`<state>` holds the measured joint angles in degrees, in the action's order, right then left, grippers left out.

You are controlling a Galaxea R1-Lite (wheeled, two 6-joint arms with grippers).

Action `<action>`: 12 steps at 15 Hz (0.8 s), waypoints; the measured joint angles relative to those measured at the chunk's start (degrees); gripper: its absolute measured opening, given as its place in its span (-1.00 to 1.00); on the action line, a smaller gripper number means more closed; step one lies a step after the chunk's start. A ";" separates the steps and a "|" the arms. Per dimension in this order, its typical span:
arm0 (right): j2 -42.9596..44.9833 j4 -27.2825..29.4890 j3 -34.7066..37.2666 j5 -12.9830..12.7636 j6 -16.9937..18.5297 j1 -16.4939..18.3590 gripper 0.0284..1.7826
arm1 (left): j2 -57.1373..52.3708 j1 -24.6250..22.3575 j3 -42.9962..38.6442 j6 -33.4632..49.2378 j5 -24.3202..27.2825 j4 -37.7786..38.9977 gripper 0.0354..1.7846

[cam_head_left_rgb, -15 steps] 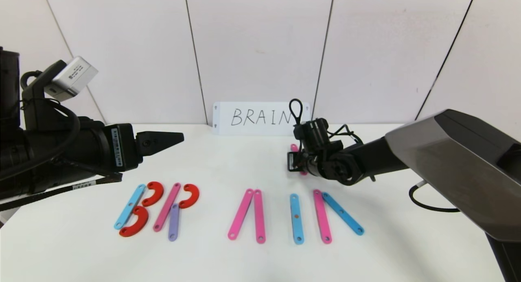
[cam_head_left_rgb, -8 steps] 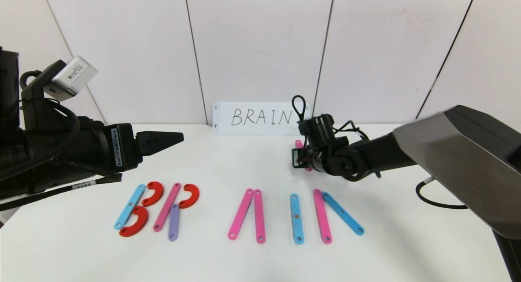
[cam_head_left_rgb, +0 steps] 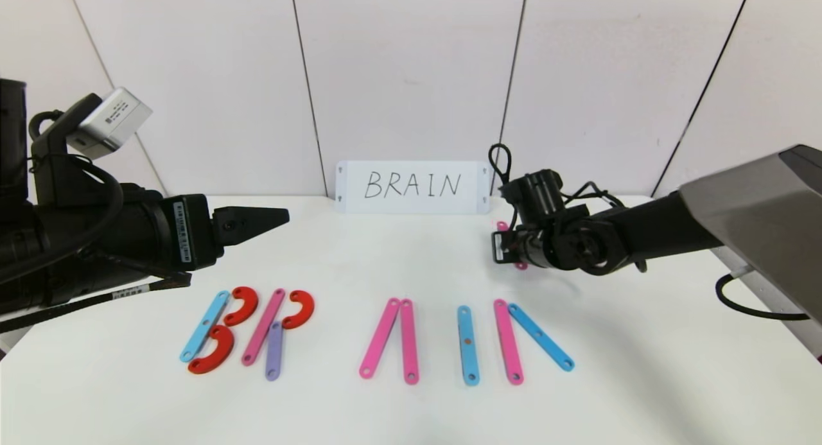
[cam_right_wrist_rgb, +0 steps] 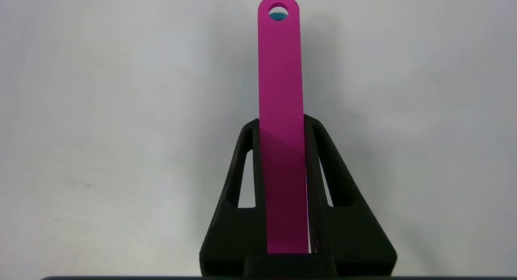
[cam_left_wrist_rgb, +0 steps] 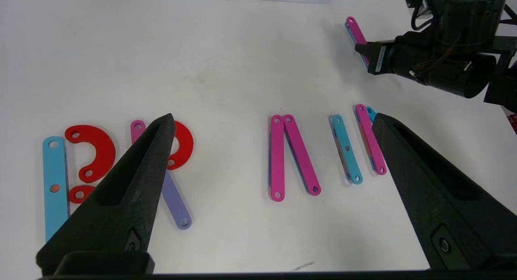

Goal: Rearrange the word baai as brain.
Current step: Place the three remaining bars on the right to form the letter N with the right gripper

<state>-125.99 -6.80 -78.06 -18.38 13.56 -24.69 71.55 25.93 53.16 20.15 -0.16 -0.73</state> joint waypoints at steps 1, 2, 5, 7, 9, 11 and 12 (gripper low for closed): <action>1.32 0.02 2.23 -0.22 -0.35 0.35 -0.69 | -0.07 0.00 0.00 0.00 0.02 0.02 0.91; 2.86 -0.13 4.68 -0.38 -0.52 0.79 -0.69 | -0.11 0.00 0.00 0.00 0.06 -0.01 0.91; 7.85 -0.41 11.22 -0.61 -0.48 1.95 -0.69 | -0.35 0.11 0.00 0.00 0.09 -0.04 0.91; 11.69 -0.16 15.25 -1.24 -0.50 2.30 -0.69 | -0.44 0.17 0.00 0.00 0.06 -0.04 0.91; 15.10 -0.02 18.82 -1.71 -0.59 2.47 -0.69 | -0.51 0.17 0.00 0.00 0.11 -0.04 0.91; 17.34 -0.33 22.10 -1.87 -0.33 2.47 -0.69 | -0.55 0.17 0.00 0.02 0.09 -0.04 0.91; 18.03 -0.55 23.60 -1.90 0.00 2.45 -0.69 | -0.57 0.17 0.00 0.00 0.09 -0.04 0.91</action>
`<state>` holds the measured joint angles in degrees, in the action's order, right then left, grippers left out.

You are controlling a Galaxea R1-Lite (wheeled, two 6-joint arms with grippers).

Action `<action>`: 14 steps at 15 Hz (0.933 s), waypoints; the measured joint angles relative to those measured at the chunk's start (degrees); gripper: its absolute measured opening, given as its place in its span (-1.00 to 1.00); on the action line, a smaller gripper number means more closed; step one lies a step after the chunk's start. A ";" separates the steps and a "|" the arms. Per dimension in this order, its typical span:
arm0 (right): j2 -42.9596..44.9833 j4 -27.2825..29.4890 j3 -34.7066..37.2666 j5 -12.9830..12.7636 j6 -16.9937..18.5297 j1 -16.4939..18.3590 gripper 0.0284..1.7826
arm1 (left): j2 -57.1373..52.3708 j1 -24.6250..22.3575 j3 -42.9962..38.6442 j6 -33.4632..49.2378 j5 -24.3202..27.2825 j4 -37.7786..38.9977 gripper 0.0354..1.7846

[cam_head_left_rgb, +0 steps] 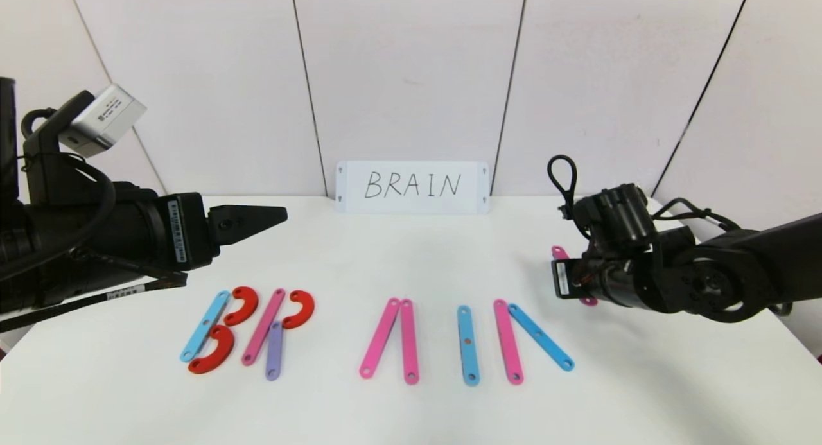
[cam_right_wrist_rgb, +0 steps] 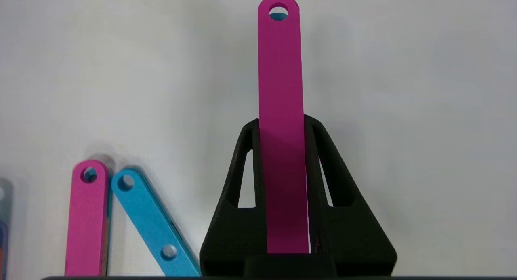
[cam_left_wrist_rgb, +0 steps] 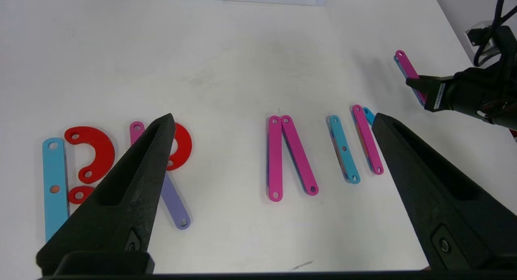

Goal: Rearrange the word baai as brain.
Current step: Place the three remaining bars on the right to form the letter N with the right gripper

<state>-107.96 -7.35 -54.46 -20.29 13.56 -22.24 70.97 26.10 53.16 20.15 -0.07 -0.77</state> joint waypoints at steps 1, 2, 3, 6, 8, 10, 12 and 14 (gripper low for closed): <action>0.57 -0.24 1.48 -0.09 0.27 0.02 -0.69 | -0.02 0.05 0.00 0.02 0.00 -0.02 0.91; 1.10 -0.35 2.91 -0.16 0.59 0.00 -0.69 | -0.02 0.07 0.00 0.02 0.02 0.00 0.91; 1.51 -0.44 4.10 -0.16 0.91 -0.04 -0.69 | -0.02 0.11 0.00 0.02 0.00 0.00 0.91; 1.93 -3.39 7.24 0.26 1.62 -0.66 -0.69 | -0.02 0.20 -0.05 0.02 0.00 0.00 0.91; 1.65 -6.90 9.18 0.44 1.77 -1.79 -0.69 | -0.02 0.27 -0.07 0.00 0.00 0.00 0.91; 1.18 -7.41 10.02 0.52 2.32 -2.79 -0.69 | -0.02 0.27 -0.07 0.00 0.00 -0.02 0.91; 0.55 -7.47 10.44 0.52 3.96 -3.89 -0.69 | -0.02 0.27 -0.07 0.00 0.00 0.00 0.91; -0.06 -7.58 10.85 0.59 4.19 -4.46 -0.69 | -0.02 0.27 -0.07 0.00 -0.04 -0.02 0.91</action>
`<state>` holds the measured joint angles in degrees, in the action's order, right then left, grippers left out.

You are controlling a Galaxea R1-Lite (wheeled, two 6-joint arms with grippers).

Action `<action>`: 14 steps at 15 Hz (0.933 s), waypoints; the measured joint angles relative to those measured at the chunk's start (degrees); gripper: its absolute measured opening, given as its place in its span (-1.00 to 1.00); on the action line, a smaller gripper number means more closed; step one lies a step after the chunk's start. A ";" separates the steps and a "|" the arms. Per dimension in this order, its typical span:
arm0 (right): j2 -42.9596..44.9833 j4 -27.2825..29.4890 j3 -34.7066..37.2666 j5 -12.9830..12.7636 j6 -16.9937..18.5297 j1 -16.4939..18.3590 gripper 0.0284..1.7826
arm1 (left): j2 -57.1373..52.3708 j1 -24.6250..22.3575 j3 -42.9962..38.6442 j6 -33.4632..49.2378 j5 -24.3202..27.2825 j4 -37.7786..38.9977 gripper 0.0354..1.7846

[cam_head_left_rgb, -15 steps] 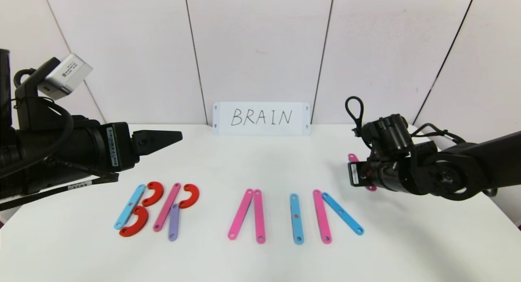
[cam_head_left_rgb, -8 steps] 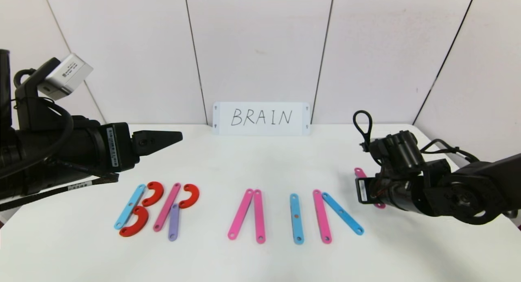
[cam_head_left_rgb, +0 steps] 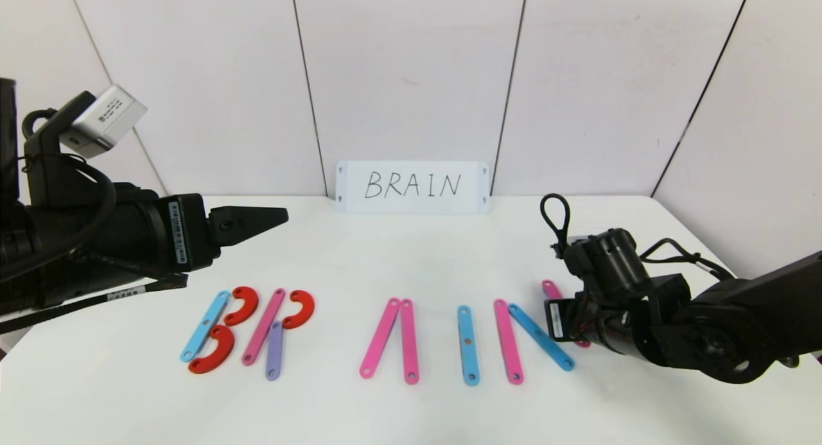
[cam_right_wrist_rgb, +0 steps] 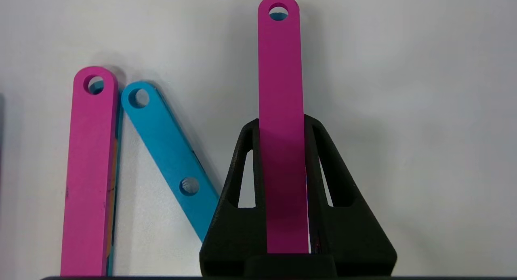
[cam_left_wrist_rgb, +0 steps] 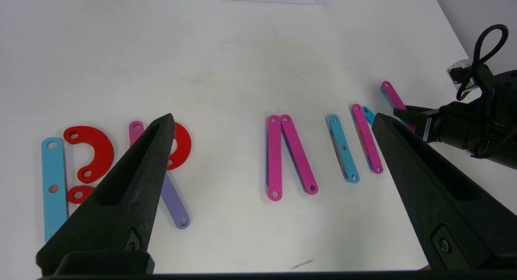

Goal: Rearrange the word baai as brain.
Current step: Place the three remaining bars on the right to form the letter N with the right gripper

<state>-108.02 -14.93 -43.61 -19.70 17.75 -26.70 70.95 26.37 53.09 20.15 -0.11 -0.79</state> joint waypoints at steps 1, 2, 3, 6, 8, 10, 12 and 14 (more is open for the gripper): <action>-0.20 0.00 0.12 -0.02 0.07 -0.09 -0.69 | 0.00 0.00 0.00 0.00 0.01 0.02 0.91; -0.35 -0.02 0.20 -0.02 0.07 -0.09 -0.69 | 0.00 0.00 -0.01 0.00 0.04 0.02 0.91; -0.44 -0.05 0.23 0.00 0.09 -0.17 -0.69 | 0.00 0.00 -0.01 0.02 0.04 0.00 0.91; -0.55 -0.02 0.28 0.05 0.09 0.07 -0.69 | 0.02 0.15 -0.09 0.00 0.09 0.02 0.91; -0.59 0.00 0.41 0.09 0.07 0.21 -0.69 | 0.07 0.15 -0.11 0.00 0.01 0.02 0.91; -0.66 0.00 0.52 0.11 0.05 0.22 -0.69 | 0.11 0.20 -0.11 0.00 0.04 0.00 0.91; -0.68 0.02 0.56 0.11 0.07 0.05 -0.69 | 0.13 0.20 -0.11 0.02 0.01 0.02 0.91; -0.72 0.00 0.59 0.11 0.07 -0.06 -0.69 | 0.16 0.20 -0.11 0.02 0.01 0.02 0.91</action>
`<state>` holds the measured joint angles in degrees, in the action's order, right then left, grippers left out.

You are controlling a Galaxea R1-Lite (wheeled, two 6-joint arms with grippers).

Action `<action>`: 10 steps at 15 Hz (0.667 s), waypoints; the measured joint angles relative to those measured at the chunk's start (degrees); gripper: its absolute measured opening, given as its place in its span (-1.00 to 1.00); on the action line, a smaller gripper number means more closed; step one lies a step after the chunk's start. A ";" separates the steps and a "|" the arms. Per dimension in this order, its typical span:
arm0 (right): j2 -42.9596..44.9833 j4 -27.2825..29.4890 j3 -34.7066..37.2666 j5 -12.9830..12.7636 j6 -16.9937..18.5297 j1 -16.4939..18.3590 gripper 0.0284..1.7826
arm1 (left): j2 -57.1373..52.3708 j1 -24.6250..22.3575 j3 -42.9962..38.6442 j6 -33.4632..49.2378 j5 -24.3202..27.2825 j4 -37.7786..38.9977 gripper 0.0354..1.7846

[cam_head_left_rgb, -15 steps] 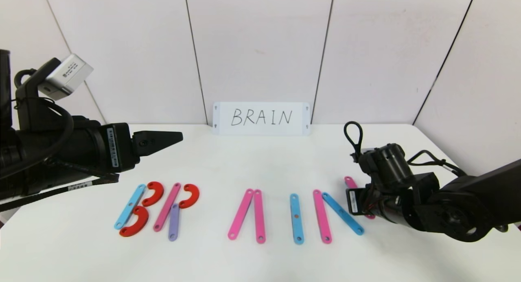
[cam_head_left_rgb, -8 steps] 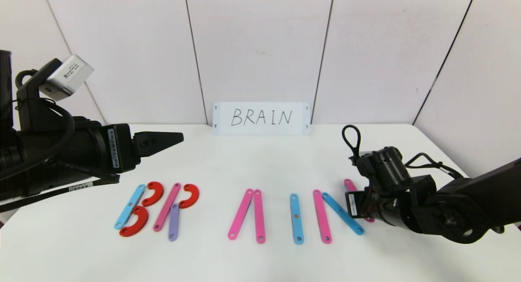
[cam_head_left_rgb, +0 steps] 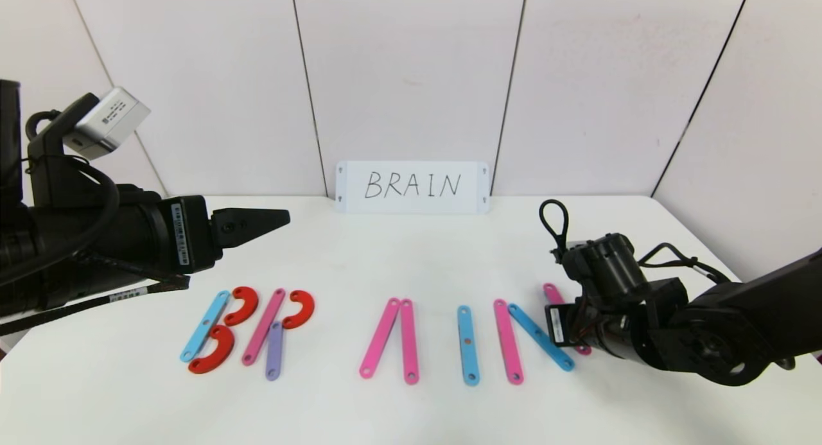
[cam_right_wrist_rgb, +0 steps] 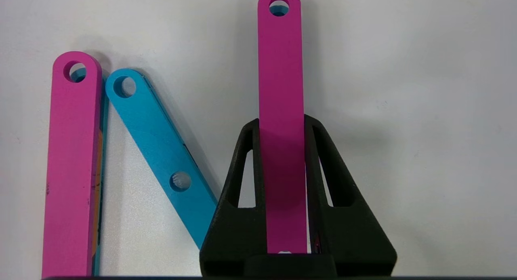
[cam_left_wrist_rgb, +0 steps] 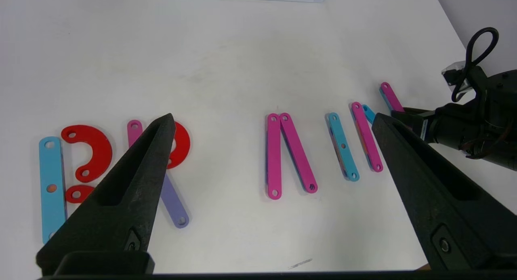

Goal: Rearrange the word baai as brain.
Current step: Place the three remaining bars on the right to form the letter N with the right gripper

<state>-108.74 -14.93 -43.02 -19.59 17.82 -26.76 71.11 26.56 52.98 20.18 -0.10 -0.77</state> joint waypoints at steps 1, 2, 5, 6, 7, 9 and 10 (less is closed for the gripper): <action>0.00 0.00 0.11 0.02 0.00 -0.05 -0.69 | 0.00 0.00 -0.01 0.00 0.02 0.00 0.91; 0.00 -0.05 0.30 0.02 0.00 -0.11 -0.69 | 0.00 0.00 -0.01 0.00 0.02 0.00 0.91; -0.02 -0.06 0.52 -0.02 0.61 -0.30 -0.69 | 0.00 0.00 -0.01 -0.02 0.02 -0.02 0.91; -0.02 -0.09 0.57 0.00 0.76 -0.37 -0.69 | 0.00 0.02 -0.01 -0.02 0.02 0.00 0.91; -0.05 -0.09 0.61 0.00 0.85 -0.41 -0.69 | 0.00 0.02 -0.01 -0.02 0.02 0.00 0.91; -0.09 -0.11 0.77 0.02 0.87 -0.57 -0.69 | 0.00 0.00 -0.01 -0.02 0.00 0.00 0.91; -0.11 -0.11 0.80 0.00 0.89 -0.59 -0.69 | 0.00 0.00 0.00 0.02 0.00 -0.02 0.91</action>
<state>-108.85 -15.04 -42.22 -19.59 18.71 -27.34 71.11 26.56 52.98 20.20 -0.10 -0.79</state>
